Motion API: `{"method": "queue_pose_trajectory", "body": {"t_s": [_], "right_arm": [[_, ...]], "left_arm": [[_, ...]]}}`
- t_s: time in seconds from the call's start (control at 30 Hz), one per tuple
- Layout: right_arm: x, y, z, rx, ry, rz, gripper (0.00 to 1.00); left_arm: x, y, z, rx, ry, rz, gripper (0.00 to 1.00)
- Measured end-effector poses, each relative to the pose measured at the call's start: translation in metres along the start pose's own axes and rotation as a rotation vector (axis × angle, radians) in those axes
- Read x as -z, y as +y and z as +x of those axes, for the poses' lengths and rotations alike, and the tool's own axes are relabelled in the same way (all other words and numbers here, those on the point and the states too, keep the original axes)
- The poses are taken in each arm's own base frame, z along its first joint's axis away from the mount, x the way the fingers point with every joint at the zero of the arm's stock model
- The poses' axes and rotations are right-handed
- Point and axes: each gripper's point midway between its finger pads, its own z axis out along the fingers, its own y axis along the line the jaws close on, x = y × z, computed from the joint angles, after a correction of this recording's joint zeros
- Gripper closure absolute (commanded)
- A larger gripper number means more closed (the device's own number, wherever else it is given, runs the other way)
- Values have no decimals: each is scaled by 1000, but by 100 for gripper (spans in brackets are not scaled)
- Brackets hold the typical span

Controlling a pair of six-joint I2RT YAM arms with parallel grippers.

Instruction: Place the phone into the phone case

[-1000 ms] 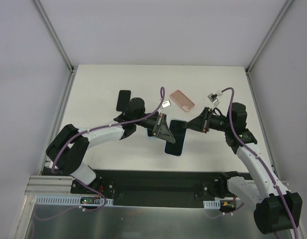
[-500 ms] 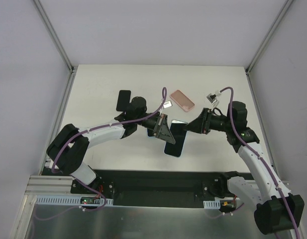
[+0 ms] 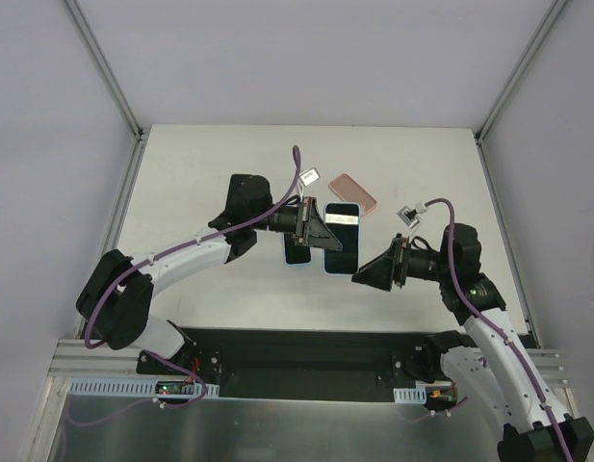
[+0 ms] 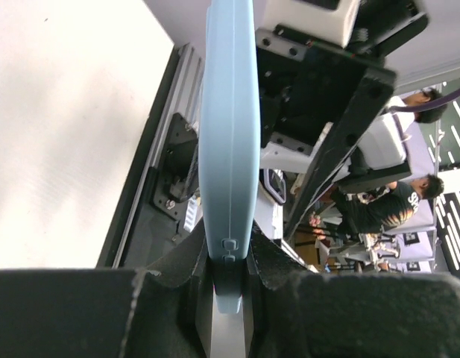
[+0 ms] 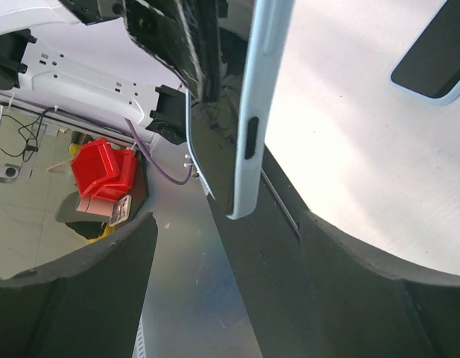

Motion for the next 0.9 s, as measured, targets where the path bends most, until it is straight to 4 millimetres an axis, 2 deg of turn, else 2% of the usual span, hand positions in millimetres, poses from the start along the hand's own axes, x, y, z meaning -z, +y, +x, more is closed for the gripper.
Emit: {"method": "queue_pose_trajectory", "body": {"t_s": [0.2,0.3,0.5,0.77,0.8,0.9], "right_arm": [[-3,4,5,-12,25,-17,24],[-6,6,5,-24,34,-29,28],[-13,8,7,-54,61,-43,31],[-15,9,1,-48,37,-38,39],[-15,8,1,-50,35,-35,41],[-16,7,-1,-57,31,-30,62]], "left_arm": [[-1,-18,-12,-4,-46,56,100],[0,-22,-14,2,-56,70,100],[0,-22,-12,7,-59,77,100],[1,-15,-6,24,-50,70,100],[1,-15,-6,26,-48,70,100],[1,-16,-4,30,-40,75,100]]}}
